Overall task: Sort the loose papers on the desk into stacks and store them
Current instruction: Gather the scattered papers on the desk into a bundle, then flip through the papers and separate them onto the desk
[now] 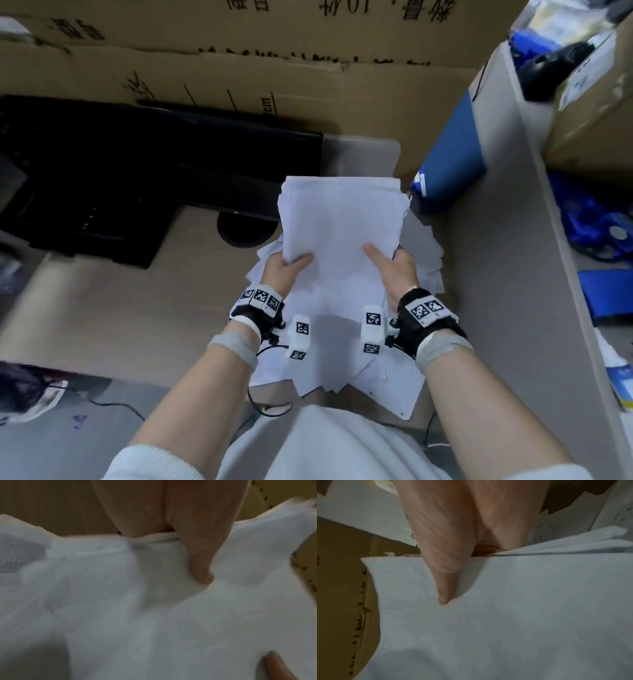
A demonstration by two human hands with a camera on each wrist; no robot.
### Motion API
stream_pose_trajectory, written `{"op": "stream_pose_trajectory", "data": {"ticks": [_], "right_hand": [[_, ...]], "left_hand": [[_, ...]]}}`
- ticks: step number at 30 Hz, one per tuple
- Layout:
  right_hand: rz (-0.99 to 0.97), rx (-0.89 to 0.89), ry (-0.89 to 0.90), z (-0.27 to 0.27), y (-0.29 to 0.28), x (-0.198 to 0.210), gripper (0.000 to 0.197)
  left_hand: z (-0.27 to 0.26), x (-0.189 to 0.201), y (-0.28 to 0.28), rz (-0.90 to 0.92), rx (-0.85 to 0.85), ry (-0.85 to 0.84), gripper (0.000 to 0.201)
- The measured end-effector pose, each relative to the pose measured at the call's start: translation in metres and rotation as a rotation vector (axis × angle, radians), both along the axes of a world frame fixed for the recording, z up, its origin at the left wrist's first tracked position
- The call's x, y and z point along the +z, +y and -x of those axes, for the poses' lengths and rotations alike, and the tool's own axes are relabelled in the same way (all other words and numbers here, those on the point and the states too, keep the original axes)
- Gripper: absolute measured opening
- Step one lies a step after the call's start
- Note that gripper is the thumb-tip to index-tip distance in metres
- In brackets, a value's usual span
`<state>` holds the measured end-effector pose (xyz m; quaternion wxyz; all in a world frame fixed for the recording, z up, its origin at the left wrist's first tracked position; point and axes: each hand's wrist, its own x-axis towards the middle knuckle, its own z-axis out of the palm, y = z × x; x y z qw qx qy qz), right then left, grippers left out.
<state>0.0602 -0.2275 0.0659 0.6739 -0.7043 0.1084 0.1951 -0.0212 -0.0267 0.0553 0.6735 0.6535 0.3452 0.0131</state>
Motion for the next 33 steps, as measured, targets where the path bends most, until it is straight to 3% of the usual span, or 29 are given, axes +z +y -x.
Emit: {"op": "stream_pose_trajectory", "data": {"ticks": [4,7,9,10,13,14,16,19,20,22,25,26,30,33], "right_hand": [[0.022,0.3,0.059,0.019,0.01,-0.003,0.03],[0.092,0.465,0.06,0.035,0.027,-0.014,0.045],[0.093,0.499,0.032,0.043,0.044,-0.012,0.037],[0.098,0.501,0.013,0.046,0.053,-0.009,0.031],[0.109,0.46,-0.061,0.052,0.082,-0.003,0.028],[0.122,0.462,-0.075,0.056,0.092,0.0,0.028],[0.121,0.488,-0.098,0.062,0.115,0.003,0.024],[0.071,0.606,-0.114,0.076,0.156,0.011,0.023],[0.069,0.687,-0.138,0.082,0.171,0.017,0.023],[0.045,0.894,-0.178,0.094,0.202,0.024,0.034],[0.192,1.133,-0.327,0.11,0.258,0.026,0.091],[0.27,1.182,-0.352,0.112,0.278,0.021,0.101],[0.327,1.225,-0.195,0.132,0.356,0.014,0.102],[0.266,1.186,-0.141,0.154,0.408,0.017,0.089]], "left_hand": [[0.039,0.008,0.01,-0.015,0.184,0.002,0.031],[0.069,0.01,0.019,-0.036,0.26,0.011,0.025],[0.084,0.015,0.027,-0.057,0.321,0.007,0.02],[0.089,0.019,0.032,-0.06,0.346,-0.027,0.027],[0.105,0.033,0.045,-0.146,0.328,-0.187,0.082],[0.109,0.034,0.051,-0.208,0.283,-0.195,0.089],[0.114,0.038,0.066,-0.232,0.163,-0.164,0.082],[0.118,0.049,0.085,-0.032,0.179,-0.061,0.031],[0.118,0.046,0.096,0.02,0.201,-0.045,0.022],[0.123,0.041,0.121,0.13,0.242,-0.062,0.033],[0.131,0.029,0.173,0.142,0.268,-0.112,0.068],[0.134,0.022,0.194,0.133,0.276,-0.117,0.073],[0.156,0.007,0.275,0.138,0.311,-0.127,0.062],[0.179,0.002,0.333,0.167,0.34,-0.111,0.035]]}}
